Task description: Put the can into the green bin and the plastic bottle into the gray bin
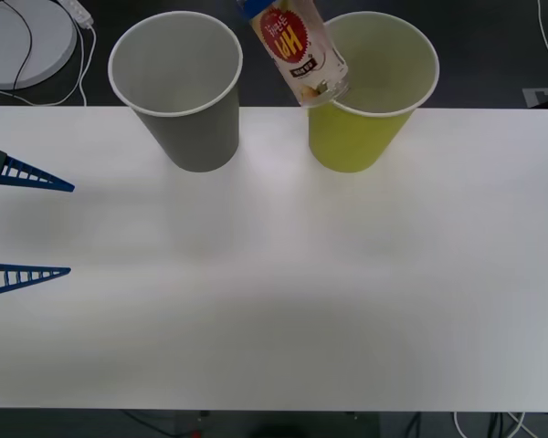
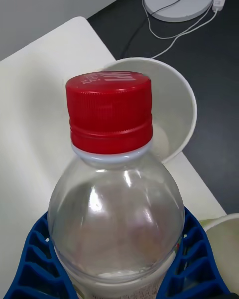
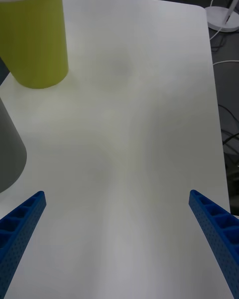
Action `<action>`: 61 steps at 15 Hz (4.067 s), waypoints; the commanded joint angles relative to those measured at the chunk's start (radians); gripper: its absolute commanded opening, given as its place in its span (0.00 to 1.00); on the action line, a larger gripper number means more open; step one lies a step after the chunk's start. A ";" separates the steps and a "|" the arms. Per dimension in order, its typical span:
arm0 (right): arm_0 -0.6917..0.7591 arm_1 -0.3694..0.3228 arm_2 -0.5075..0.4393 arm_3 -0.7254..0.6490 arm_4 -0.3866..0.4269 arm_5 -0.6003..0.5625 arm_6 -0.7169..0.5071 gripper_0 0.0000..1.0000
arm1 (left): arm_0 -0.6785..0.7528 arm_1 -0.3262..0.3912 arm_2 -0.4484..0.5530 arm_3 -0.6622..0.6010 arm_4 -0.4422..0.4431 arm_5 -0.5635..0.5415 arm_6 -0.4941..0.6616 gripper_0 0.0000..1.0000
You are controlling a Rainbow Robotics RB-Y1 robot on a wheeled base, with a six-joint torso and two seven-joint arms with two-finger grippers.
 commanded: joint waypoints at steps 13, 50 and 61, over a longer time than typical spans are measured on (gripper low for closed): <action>-0.265 0.341 0.157 0.557 0.047 0.000 0.000 0.00 | 0.000 0.000 0.000 0.000 0.000 0.000 0.000 1.00; -0.356 0.646 0.234 0.933 0.084 0.247 0.072 1.00 | 0.000 0.000 0.000 0.000 0.000 0.000 0.000 1.00; -0.293 0.484 0.156 0.749 0.016 0.161 0.146 1.00 | 0.000 0.000 0.000 0.000 0.000 0.000 0.000 1.00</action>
